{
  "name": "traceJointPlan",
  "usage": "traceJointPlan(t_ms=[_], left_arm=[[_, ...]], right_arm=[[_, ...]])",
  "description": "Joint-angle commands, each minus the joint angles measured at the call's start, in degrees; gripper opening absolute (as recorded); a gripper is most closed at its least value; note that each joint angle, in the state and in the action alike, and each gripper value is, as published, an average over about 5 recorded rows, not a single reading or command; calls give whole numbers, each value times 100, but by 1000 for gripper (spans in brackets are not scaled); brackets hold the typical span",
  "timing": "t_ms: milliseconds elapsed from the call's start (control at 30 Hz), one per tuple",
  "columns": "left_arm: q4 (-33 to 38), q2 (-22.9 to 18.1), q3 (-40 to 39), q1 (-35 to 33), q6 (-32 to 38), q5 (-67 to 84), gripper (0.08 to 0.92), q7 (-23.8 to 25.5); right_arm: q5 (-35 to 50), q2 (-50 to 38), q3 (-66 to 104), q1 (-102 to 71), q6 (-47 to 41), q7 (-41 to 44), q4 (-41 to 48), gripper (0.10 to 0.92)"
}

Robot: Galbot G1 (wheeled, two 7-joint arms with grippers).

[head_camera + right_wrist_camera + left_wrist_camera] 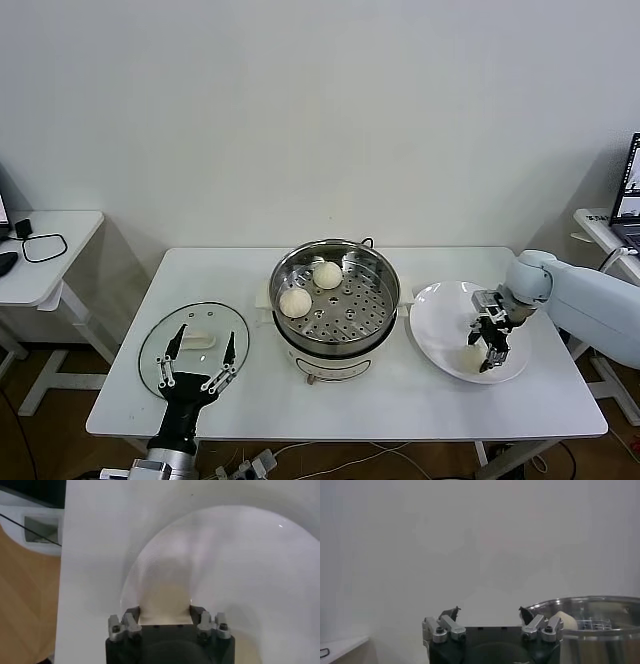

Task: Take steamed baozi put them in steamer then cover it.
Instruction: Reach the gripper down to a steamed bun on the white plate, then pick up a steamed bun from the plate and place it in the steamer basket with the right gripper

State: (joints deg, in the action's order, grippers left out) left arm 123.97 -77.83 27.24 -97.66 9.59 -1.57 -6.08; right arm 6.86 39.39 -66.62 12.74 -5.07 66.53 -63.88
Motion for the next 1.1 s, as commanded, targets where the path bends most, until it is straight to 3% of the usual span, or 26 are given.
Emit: traceJointPlan(t_ms=[33, 300, 567, 867, 1100], left_arm=[[-20, 37, -44, 27, -2, 3, 823, 0], [-5, 83, -138, 63, 4, 10, 823, -8], [-37, 85, -118, 90, 34, 32, 823, -15], [-90, 78, -46, 113, 57, 51, 823, -14], [-50, 54, -50, 107, 54, 55, 823, -19]], right_arm=[[-68, 247, -21, 1270, 403, 483, -193, 659], [155, 1587, -426, 3181, 1711, 763, -672, 653], [-259, 2505, -379, 3216, 2945, 396, -1334, 642], [-1201, 2568, -640, 2433, 3729, 273, -2432, 628], [-1957, 2465, -580, 1812, 3949, 230, -2516, 636]])
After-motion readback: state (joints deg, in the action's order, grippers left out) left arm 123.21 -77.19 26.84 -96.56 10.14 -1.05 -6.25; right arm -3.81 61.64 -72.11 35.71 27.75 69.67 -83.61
